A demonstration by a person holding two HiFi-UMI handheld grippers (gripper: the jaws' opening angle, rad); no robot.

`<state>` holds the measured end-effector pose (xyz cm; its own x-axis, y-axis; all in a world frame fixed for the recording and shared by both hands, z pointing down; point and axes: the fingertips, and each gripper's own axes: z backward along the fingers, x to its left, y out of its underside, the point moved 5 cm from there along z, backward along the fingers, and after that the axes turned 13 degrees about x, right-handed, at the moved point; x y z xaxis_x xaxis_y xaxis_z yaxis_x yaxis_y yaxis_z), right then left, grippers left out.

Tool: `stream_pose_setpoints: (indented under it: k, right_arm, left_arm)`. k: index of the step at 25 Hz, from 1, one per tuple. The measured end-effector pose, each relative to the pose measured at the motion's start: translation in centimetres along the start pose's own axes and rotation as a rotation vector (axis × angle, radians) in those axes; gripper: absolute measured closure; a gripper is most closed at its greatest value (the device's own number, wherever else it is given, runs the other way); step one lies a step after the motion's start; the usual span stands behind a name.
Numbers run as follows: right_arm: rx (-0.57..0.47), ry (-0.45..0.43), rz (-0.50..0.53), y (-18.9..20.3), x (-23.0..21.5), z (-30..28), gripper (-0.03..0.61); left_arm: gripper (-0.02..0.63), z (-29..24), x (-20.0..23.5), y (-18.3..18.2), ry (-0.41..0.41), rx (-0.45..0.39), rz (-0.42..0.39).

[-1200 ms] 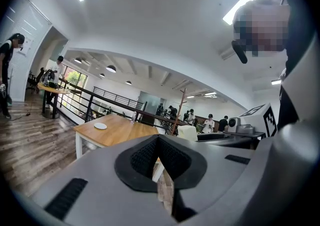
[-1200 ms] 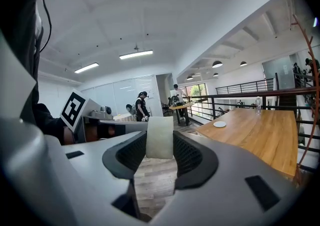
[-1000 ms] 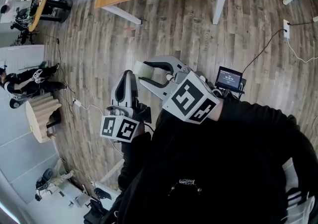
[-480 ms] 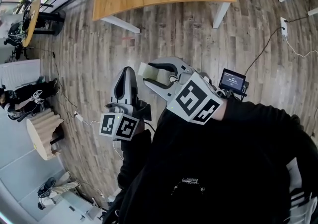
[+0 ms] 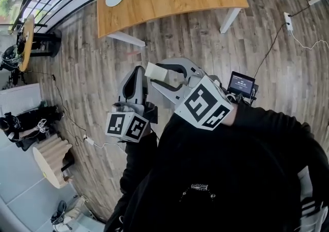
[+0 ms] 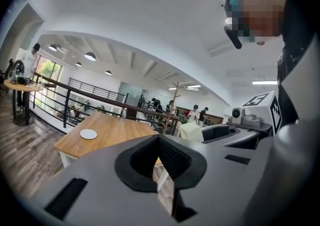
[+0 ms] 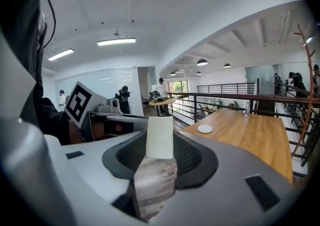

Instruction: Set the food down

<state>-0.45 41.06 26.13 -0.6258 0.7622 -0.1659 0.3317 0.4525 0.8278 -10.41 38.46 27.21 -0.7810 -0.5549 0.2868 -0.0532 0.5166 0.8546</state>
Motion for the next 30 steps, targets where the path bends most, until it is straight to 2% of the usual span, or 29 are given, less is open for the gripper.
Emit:
stream_pose_setpoints:
  k: [2, 7, 11, 19, 23, 30]
  right_arm:
    - [0.008, 0.019, -0.013, -0.4, -0.1, -1.3, 0.405]
    - [0.007, 0.026, -0.014, -1.0, 0.0, -3.3, 0.405]
    - [0.005, 0.030, -0.031, -1.9, -0.4, -4.1, 0.405]
    - [0.020, -0.033, -0.011, -3.9, -2.7, -7.2, 0.405]
    - [0.013, -0.079, 0.001, -4.9, -4.9, -8.5, 0.405]
    - [0.015, -0.115, 0.016, -8.0, -10.7, -11.2, 0.405]
  left_arm:
    - [0.617, -0.7, 1.1, -0.5, 0.025, 0.006, -0.019]
    - [0.617, -0.8, 2.6, -0.1, 0.040, 0.017, 0.006]
    - [0.617, 0.5, 4.5, 1.2, 0.005, 0.044, 0.049]
    - [0.617, -1.1, 7.6, -1.1, -0.075, 0.018, 0.071]
    - [0.617, -2.5, 8.7, -1.7, -0.085, 0.013, 0.089]
    - [0.617, -7.0, 11.8, -5.4, -0.108, -0.004, 0.117]
